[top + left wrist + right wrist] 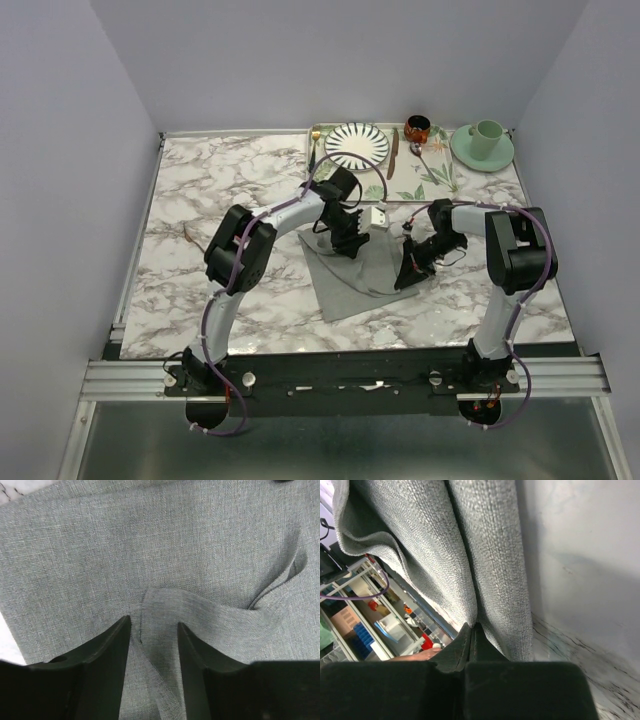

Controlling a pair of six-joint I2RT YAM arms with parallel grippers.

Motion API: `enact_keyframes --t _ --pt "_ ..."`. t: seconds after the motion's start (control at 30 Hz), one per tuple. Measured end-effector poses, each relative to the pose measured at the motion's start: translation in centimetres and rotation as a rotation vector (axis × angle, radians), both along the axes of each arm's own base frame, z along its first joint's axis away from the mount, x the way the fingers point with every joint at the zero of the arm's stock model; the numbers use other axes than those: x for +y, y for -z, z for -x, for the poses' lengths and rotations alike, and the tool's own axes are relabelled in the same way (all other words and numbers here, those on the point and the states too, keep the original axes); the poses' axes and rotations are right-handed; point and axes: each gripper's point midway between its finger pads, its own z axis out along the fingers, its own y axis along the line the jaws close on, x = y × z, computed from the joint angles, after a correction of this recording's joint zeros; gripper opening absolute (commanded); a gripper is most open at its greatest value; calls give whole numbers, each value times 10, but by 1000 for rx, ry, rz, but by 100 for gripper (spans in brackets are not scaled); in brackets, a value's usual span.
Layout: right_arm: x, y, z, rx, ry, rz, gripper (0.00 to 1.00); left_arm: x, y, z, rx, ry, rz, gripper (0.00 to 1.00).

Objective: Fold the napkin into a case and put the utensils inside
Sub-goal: Smooth out the square-folded napkin at the center of the board.

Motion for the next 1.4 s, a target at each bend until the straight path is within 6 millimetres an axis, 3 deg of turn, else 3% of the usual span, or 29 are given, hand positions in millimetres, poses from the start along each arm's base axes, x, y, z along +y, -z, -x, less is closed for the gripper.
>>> enact_keyframes --t 0.17,0.27,0.37,0.57,0.67,0.8,0.87,0.97,1.2,1.4 --pt "0 1 0 1 0 1 1 3 6 5 12 6 -26 21" --pt "0 1 0 4 0 1 1 4 7 9 11 25 -33 12" --pt "0 2 0 6 -1 5 1 14 7 21 6 49 -42 5" --pt "-2 4 -1 4 -3 19 1 48 -10 56 -30 127 -69 4" --pt "-3 4 -1 2 -4 23 1 71 -19 80 -52 182 -87 8" --pt "-3 4 -2 0 -4 26 1 97 -20 106 -62 240 -116 29" --pt "-3 4 -3 -3 -5 26 1 110 -18 115 -68 256 -129 46" --pt "-3 2 -6 -16 -9 25 1 123 -16 123 -75 253 -138 53" --pt "-4 2 -9 -28 -16 34 1 144 -12 132 -124 204 -129 59" --pt "-5 2 -8 -23 -18 38 1 136 -10 122 -187 134 -94 57"
